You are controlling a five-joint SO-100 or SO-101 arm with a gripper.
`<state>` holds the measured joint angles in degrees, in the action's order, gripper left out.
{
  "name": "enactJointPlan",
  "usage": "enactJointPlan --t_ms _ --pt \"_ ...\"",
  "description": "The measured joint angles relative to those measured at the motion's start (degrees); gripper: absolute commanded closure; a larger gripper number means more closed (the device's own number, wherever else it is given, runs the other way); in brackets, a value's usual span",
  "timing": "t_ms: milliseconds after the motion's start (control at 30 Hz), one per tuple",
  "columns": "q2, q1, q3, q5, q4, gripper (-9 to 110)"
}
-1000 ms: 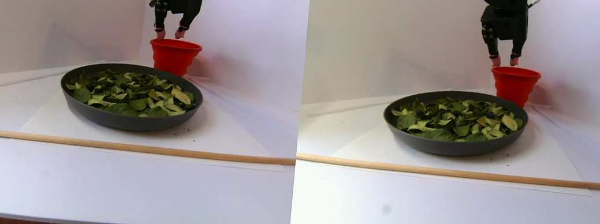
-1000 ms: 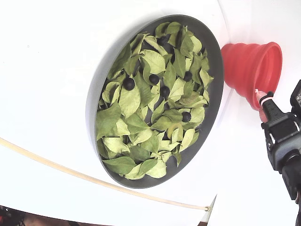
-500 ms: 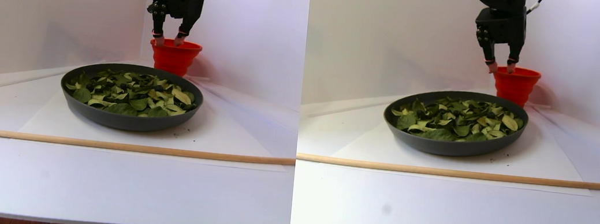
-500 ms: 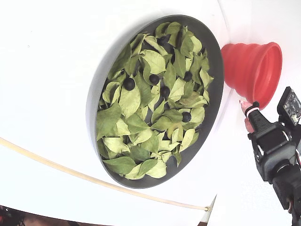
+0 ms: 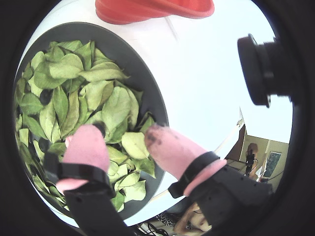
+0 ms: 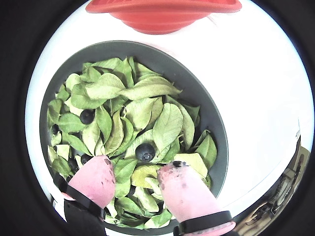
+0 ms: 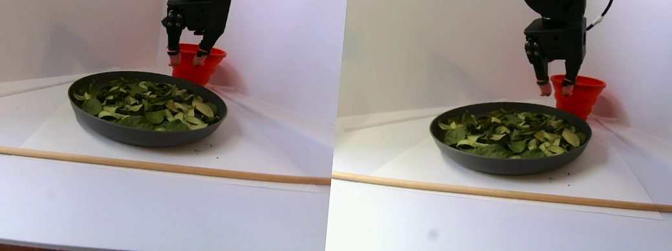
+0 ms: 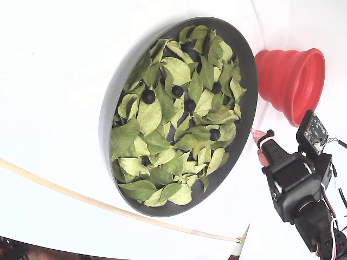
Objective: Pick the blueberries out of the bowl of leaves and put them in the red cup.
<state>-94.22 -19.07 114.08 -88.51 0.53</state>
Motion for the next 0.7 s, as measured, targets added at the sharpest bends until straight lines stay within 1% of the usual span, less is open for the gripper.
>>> enactJointPlan --t_ms 367,700 --pt "-0.09 0.44 5.45 0.44 -5.8 85" --pt "-0.09 0.44 8.61 2.99 -9.93 85"
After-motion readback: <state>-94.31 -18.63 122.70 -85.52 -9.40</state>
